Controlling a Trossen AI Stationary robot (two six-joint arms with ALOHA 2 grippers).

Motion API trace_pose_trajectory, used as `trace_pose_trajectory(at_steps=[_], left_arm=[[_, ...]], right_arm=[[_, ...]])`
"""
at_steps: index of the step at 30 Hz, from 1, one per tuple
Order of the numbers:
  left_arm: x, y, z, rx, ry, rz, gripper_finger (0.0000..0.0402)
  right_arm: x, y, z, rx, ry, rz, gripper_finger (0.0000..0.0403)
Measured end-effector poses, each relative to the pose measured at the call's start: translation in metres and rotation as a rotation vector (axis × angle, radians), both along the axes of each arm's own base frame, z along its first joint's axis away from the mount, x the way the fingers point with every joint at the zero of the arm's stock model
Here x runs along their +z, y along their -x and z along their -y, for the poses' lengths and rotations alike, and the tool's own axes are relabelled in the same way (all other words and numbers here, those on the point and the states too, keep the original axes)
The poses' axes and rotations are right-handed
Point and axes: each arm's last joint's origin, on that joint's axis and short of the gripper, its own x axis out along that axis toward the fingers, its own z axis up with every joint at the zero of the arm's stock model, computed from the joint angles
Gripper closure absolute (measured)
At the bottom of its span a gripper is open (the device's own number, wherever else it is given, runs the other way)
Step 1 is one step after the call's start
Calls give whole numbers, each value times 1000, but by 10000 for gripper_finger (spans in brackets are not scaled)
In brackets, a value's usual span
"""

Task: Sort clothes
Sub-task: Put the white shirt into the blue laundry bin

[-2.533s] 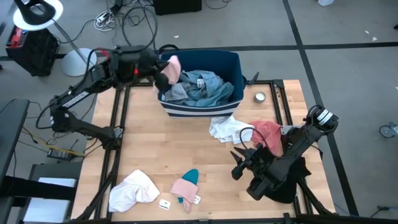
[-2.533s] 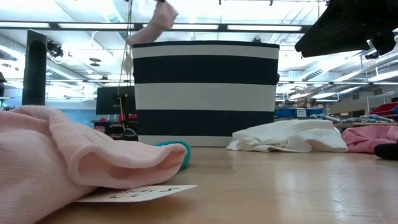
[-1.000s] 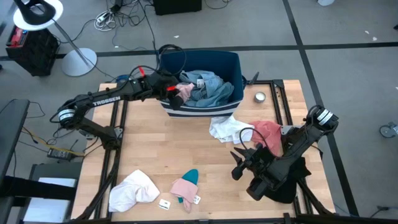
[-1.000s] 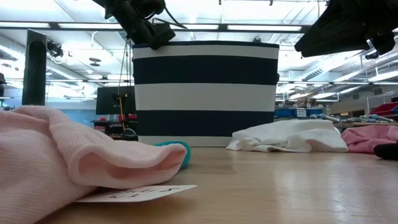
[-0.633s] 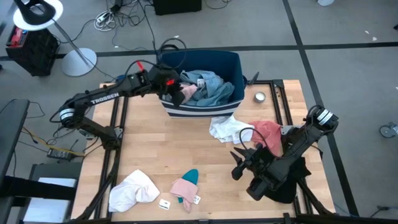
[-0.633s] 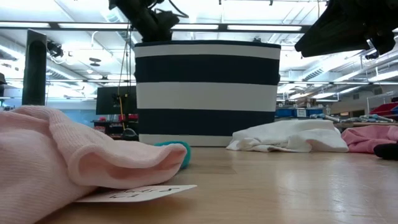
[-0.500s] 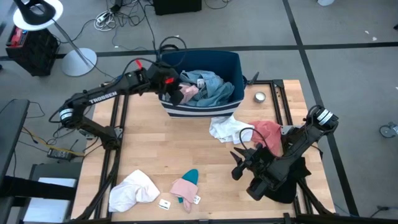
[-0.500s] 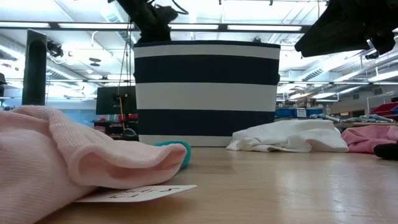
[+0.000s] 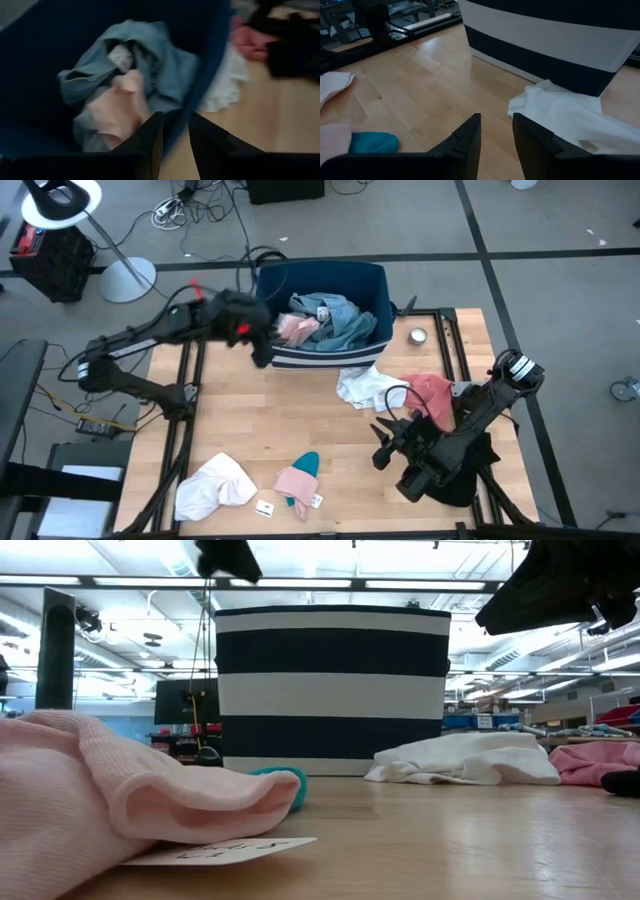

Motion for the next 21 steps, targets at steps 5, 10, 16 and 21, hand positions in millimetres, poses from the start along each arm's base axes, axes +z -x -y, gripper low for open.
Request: trace_pose_trajectory(at_steps=[5,10,16,21], left_arm=[[-15,31,34,-101,0,119,303],[-48,63,56,-186,30,204,303],[-88,92,65,-189,119,206,303],[-131,99,68,-212,156,183,302]], right_arm=[[0,0,0,0,-1,0,289],[-1,0,0,2,-28,-23,289],[-1,-1,1,-6,-34,-21,289],[-1,-6,6,-28,-52,-29,289]])
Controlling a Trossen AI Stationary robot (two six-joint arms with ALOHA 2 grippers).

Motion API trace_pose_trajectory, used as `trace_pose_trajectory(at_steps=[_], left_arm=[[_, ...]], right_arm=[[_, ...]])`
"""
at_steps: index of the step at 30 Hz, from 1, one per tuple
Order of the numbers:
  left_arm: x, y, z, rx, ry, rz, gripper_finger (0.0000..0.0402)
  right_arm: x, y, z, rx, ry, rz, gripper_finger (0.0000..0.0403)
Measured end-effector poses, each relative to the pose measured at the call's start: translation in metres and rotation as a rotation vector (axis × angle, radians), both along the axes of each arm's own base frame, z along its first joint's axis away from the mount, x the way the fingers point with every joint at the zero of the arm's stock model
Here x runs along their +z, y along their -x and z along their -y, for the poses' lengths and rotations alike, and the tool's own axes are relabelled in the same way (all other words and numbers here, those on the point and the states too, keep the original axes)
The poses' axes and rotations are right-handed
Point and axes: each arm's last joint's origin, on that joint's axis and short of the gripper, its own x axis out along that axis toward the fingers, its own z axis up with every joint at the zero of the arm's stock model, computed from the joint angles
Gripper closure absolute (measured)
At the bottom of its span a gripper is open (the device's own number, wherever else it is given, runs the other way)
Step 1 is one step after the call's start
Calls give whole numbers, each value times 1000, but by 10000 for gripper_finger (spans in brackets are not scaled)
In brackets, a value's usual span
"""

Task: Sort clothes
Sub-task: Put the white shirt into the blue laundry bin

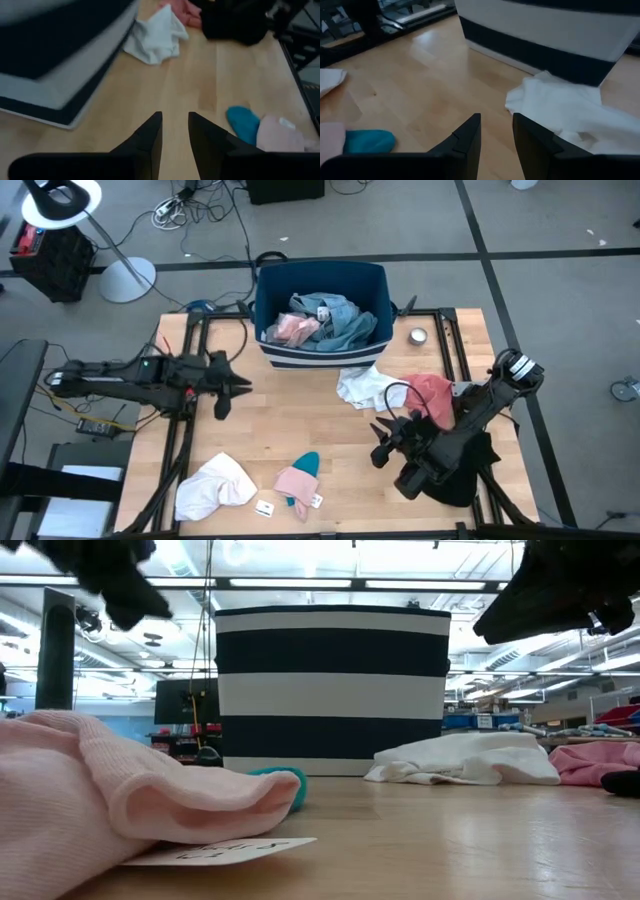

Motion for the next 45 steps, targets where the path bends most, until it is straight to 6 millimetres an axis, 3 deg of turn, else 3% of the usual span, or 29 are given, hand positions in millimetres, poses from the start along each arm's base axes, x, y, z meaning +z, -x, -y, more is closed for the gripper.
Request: trace_pose_trajectory(at_steps=[6,9,17,26,36,45], left_arm=[[-52,0,5,-74,18,65,302],[-66,0,6,-117,18,120,302],[-68,3,10,-223,60,146,303],[-67,8,10,-246,-20,174,303],[-83,28,8,-241,-26,351,303],[-90,35,8,-246,-47,382,303]], right_arm=[[-6,-20,27,-46,-226,-265,289],[-7,-30,45,-58,-223,-342,289],[-2,-55,98,-132,-148,-435,279],[-1,-71,150,-162,-221,-500,200],[-7,-73,170,-186,-270,-494,113],[-37,-63,175,-201,-320,-447,96]])
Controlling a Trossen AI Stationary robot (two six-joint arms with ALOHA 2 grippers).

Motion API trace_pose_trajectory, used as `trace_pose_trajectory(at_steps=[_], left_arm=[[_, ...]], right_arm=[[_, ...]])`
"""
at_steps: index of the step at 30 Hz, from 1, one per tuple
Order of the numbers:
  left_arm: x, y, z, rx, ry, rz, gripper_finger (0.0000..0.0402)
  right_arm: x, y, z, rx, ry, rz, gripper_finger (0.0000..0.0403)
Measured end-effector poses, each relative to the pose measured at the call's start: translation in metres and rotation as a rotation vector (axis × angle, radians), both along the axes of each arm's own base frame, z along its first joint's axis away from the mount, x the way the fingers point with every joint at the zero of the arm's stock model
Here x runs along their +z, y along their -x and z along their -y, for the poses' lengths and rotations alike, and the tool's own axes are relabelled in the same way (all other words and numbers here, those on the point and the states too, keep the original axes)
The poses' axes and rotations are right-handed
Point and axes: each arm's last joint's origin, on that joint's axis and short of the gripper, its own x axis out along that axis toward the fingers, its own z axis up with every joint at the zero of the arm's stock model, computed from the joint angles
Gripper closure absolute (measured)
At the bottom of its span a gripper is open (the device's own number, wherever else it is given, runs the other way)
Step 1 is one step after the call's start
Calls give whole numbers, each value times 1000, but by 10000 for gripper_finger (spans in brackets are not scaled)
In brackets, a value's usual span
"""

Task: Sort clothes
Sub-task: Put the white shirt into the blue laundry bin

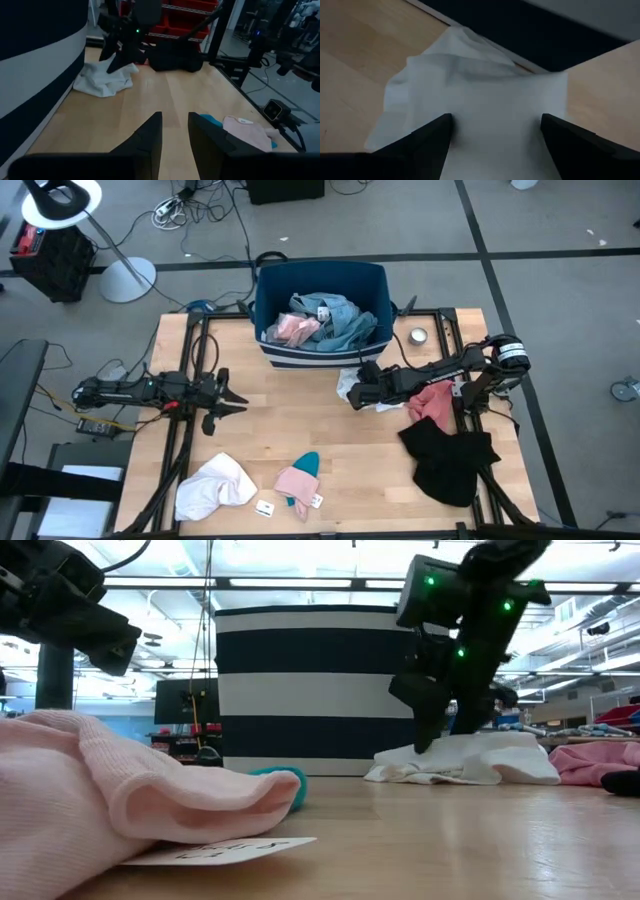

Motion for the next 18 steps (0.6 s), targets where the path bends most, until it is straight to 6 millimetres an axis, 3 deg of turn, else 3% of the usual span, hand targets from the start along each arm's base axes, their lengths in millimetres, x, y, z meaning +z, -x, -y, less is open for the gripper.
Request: trace_pose_trajectory(at_steps=[5,9,12,17,18], left_arm=[[0,0,0,0,-5,-4,303],[0,0,0,0,-5,-3,303],[0,0,0,0,-2,-4,303],[0,0,0,0,-7,-3,303],[0,0,0,0,-7,-3,303]], right_arm=[[-17,7,0,-16,-13,59,101],[-30,16,0,-45,-51,84,138],[-34,18,-1,-49,-62,103,201],[-29,19,-17,1,-94,92,361],[-26,18,-21,20,-102,76,375]])
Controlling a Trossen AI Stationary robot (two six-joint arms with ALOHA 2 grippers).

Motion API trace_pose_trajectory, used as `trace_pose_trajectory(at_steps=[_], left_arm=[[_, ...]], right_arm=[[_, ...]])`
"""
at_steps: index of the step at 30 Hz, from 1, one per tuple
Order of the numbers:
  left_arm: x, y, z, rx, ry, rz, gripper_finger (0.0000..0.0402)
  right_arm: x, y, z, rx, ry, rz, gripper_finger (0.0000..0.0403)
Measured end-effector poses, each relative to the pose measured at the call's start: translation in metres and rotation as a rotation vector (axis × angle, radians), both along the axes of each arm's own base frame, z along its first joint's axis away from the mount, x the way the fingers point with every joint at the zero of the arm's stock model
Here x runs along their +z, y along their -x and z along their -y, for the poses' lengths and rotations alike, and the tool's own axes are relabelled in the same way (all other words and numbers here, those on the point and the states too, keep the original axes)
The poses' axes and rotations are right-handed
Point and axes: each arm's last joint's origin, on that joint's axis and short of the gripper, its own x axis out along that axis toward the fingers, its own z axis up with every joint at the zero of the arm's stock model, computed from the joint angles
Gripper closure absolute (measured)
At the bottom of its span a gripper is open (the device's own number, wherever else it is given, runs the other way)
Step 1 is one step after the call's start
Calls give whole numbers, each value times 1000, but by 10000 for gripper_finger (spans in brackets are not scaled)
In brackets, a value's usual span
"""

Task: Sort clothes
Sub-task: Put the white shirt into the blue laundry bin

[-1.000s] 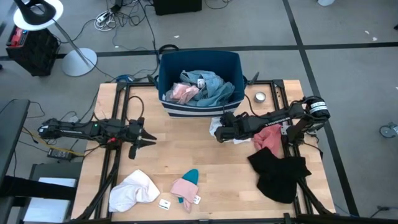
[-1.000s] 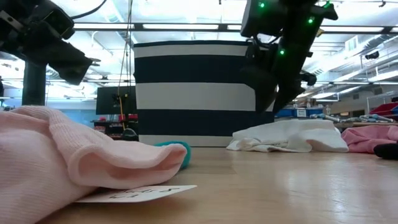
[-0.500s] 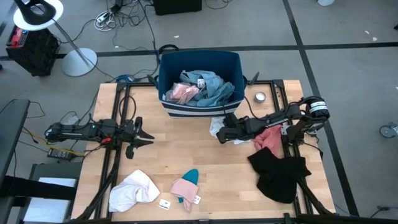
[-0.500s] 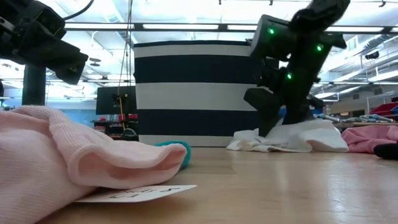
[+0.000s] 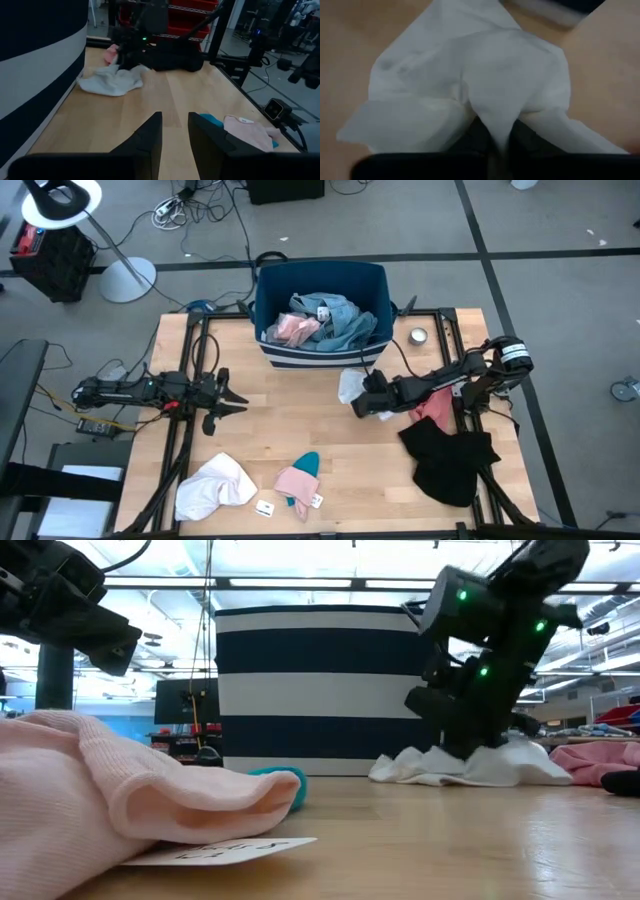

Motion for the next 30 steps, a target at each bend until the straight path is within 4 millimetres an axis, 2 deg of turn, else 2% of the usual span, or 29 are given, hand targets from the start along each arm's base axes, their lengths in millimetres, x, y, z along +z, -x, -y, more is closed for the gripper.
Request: trace_pose_trajectory(at_steps=[3,7,12,17,24,30], left_arm=[[0,0,0,0,0,0,303],[0,0,0,0,0,-1,303],[0,0,-1,35,-6,1,303],[0,0,-2,60,-9,1,303],[0,0,-2,62,-9,1,303],[0,0,-2,62,-10,1,303]], right_arm=[[15,0,-13,26,-14,-79,372],[53,-5,-30,32,10,-154,374],[115,-14,-51,77,60,-154,376],[179,-14,-61,94,151,-95,376],[250,-10,-54,115,297,36,376],[298,-11,-26,148,366,94,376]])
